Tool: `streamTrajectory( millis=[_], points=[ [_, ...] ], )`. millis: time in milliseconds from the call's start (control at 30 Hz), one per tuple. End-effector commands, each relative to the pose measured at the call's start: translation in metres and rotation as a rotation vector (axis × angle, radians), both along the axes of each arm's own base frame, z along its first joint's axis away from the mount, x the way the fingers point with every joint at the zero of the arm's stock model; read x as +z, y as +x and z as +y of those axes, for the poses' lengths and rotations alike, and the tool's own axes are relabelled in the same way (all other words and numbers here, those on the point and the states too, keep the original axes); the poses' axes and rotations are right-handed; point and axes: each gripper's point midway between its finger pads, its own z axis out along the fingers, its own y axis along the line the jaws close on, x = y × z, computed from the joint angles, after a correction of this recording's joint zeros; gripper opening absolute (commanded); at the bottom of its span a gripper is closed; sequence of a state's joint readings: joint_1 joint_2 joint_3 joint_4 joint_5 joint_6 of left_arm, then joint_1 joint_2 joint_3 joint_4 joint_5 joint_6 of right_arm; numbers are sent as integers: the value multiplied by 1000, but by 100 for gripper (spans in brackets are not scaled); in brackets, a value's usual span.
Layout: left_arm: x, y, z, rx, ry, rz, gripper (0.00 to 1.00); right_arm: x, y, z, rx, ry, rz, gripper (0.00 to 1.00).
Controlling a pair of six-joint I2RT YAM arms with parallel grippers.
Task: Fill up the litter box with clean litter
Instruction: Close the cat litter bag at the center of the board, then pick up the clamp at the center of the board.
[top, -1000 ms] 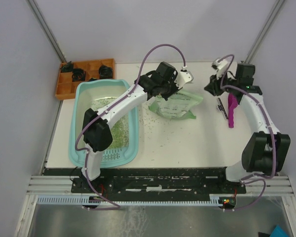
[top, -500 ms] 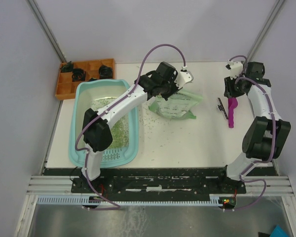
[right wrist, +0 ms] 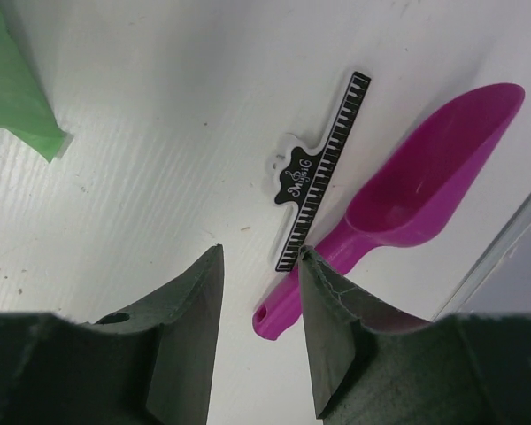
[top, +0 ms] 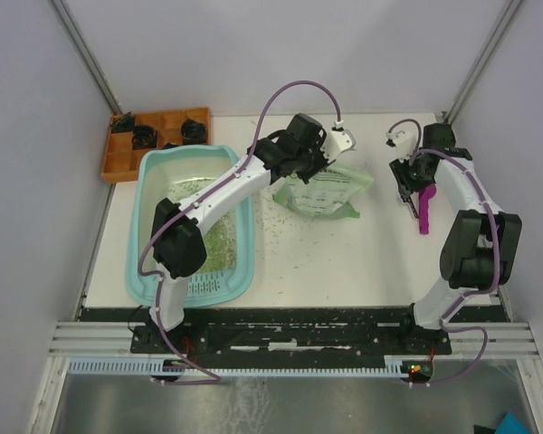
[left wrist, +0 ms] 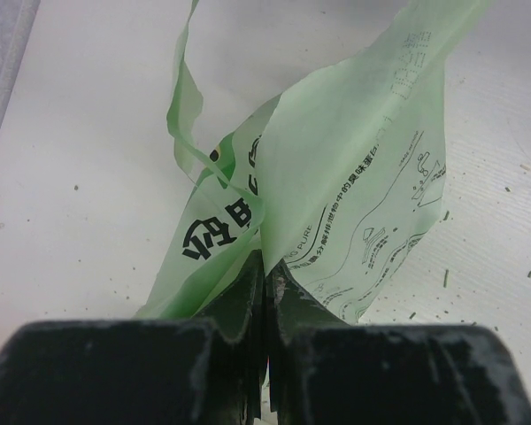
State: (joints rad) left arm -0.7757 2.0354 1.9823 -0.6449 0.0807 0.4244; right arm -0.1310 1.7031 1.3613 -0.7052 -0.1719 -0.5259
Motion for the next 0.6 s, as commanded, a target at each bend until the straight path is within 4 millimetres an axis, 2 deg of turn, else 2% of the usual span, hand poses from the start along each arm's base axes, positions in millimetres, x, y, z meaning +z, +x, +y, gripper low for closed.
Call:
streamTrajectory(
  millis=[0,333,567],
  points=[
    [37,4,-27,-31,-141,-66,3,-1,5,-2,6,-51,-5,47],
    [40,8,-35,-37,-168,-69,18,4,11,-1,-8,-41,-17,46],
    [50,8,-41,-46,-209,-81,23,3,12,0,-15,-31,-20,46]
  ],
)
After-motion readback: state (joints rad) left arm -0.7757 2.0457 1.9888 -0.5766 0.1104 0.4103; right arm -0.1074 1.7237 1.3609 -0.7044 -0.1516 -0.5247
